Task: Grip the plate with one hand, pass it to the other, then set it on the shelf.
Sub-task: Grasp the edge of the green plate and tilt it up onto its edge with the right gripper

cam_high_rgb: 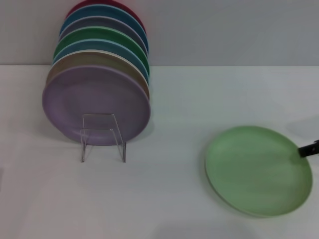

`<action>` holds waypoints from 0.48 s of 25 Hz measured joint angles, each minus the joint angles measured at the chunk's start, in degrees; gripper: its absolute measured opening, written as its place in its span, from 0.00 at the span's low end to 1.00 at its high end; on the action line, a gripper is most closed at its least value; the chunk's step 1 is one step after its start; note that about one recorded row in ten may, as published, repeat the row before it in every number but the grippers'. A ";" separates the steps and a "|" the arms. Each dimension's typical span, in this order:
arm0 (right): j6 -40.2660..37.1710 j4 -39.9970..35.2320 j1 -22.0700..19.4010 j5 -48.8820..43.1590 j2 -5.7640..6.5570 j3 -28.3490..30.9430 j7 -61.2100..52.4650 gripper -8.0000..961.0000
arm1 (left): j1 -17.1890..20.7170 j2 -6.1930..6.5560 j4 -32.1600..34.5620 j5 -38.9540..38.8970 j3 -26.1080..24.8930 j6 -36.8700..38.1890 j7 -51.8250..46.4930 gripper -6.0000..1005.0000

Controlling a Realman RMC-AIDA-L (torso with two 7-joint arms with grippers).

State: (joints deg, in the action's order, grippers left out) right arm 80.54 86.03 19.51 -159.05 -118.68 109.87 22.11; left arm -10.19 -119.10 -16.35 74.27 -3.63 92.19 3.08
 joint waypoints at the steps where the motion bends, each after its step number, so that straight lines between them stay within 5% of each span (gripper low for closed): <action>1: -0.31 -1.38 0.43 -0.07 -0.11 -0.12 0.20 0.78 | -0.01 0.00 0.00 0.00 0.01 0.00 0.00 0.80; 12: -4.43 -8.59 2.74 -0.16 -0.15 -1.88 0.48 0.70 | 0.00 0.02 0.01 0.00 0.04 0.31 -0.09 0.80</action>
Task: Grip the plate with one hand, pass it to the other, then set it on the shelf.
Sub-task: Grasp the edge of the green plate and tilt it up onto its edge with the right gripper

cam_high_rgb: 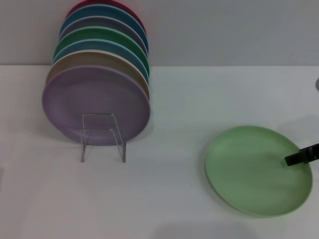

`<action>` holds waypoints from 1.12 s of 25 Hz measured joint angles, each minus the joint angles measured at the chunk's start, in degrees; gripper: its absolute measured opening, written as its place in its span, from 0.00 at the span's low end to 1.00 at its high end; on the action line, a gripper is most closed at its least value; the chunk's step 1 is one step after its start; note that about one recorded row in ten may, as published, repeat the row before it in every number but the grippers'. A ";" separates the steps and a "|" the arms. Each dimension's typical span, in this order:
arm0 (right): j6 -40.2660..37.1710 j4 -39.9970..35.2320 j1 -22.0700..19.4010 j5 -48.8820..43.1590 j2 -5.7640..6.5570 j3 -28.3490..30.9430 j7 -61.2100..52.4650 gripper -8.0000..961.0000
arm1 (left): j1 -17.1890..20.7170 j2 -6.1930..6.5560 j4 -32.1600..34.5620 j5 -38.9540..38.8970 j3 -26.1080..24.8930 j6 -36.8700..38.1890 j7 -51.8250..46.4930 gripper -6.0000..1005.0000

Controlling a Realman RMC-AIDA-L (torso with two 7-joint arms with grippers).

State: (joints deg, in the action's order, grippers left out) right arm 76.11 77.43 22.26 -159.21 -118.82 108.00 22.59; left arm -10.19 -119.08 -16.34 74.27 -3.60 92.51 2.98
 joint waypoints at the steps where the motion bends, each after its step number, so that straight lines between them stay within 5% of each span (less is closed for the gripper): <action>1: -0.19 -0.88 0.39 -0.03 0.00 -0.10 0.00 0.70 | 0.00 0.01 0.00 0.00 0.00 0.03 0.00 0.80; 9: -1.25 -3.31 2.09 0.14 -0.04 -3.79 0.85 0.64 | 0.00 0.08 0.00 0.00 0.15 0.24 0.10 0.80; 20: -1.07 -2.35 1.43 0.52 -0.09 -4.67 1.24 0.29 | 0.24 0.07 0.00 0.00 0.18 0.31 0.10 0.80; 28: -0.87 -0.08 0.21 4.22 -0.08 -3.35 3.34 0.25 | 0.27 0.07 0.00 0.00 0.18 0.54 0.06 0.80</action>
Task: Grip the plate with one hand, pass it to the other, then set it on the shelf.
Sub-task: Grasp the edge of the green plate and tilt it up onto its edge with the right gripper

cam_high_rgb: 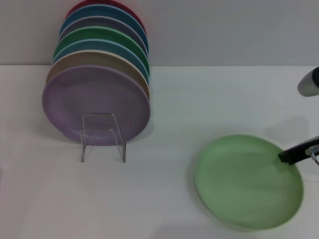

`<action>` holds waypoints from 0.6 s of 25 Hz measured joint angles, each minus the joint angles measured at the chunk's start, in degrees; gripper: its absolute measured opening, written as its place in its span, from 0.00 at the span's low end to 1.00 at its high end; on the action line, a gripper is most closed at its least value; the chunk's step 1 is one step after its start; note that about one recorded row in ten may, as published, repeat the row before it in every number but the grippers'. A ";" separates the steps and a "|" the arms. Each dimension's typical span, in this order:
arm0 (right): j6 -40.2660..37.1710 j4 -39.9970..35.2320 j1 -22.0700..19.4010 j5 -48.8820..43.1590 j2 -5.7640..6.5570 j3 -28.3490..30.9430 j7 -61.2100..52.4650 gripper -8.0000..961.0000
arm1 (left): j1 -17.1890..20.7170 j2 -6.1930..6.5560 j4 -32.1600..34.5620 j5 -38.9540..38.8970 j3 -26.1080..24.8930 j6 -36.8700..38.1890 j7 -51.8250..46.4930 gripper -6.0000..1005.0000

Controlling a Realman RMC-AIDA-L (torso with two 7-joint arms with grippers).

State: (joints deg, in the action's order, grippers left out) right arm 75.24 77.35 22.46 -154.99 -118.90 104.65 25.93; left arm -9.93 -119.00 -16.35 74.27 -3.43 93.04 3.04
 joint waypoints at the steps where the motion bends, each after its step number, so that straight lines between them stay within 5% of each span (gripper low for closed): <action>1: 0.20 0.88 -0.63 2.27 0.04 1.04 1.26 0.24 | 0.00 0.00 0.00 0.00 0.00 0.02 -0.08 0.80; 8: 0.44 1.29 -1.73 7.11 0.00 5.01 5.00 0.05 | -0.10 0.00 0.00 0.01 0.00 0.04 -0.18 0.80; 15: -0.09 1.87 -3.35 10.96 -0.11 8.77 8.74 0.01 | -0.28 0.00 0.00 2.46 -0.01 0.50 -0.46 0.80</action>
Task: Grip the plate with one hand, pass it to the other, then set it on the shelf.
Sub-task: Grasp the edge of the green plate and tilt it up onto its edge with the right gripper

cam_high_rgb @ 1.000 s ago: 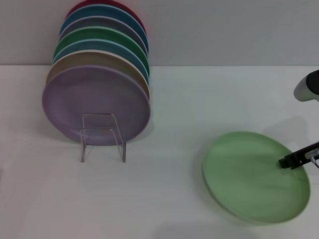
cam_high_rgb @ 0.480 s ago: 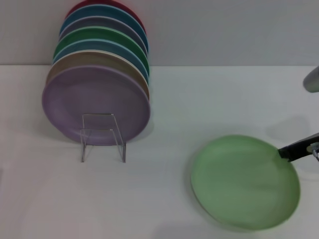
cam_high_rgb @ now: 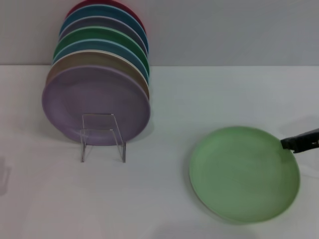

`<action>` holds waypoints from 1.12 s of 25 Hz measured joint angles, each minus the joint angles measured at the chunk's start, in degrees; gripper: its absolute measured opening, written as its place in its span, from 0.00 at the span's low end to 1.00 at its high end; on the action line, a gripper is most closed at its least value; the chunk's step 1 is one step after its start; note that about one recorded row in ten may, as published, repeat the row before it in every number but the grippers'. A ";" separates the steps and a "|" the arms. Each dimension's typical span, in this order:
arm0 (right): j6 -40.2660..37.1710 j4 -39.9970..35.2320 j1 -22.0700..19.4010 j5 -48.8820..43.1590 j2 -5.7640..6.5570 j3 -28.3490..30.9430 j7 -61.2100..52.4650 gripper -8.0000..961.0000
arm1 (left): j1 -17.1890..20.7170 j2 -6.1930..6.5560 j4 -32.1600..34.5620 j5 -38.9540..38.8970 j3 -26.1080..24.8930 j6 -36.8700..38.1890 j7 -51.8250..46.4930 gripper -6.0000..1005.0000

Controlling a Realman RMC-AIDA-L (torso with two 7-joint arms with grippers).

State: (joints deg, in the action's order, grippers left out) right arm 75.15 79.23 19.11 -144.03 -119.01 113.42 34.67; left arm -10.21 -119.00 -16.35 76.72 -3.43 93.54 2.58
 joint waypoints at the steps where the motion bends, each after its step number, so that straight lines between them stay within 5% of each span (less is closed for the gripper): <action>1: -0.04 0.30 -0.37 1.50 0.00 0.54 0.97 0.01 | -0.04 0.00 0.00 0.51 0.00 0.07 0.00 0.80; 9: -0.73 2.99 -3.84 11.93 -0.04 3.19 8.60 0.00 | -0.42 0.12 -0.48 3.02 0.00 1.15 0.02 0.80; 28: -1.78 1.66 -4.47 11.98 0.01 2.72 9.28 0.01 | -0.69 0.26 -0.18 6.52 -0.26 1.74 0.50 0.80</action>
State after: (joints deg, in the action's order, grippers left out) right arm 73.37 80.88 14.64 -132.04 -119.00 116.14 43.95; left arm -10.90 -118.74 -16.53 83.24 -3.69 95.28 3.07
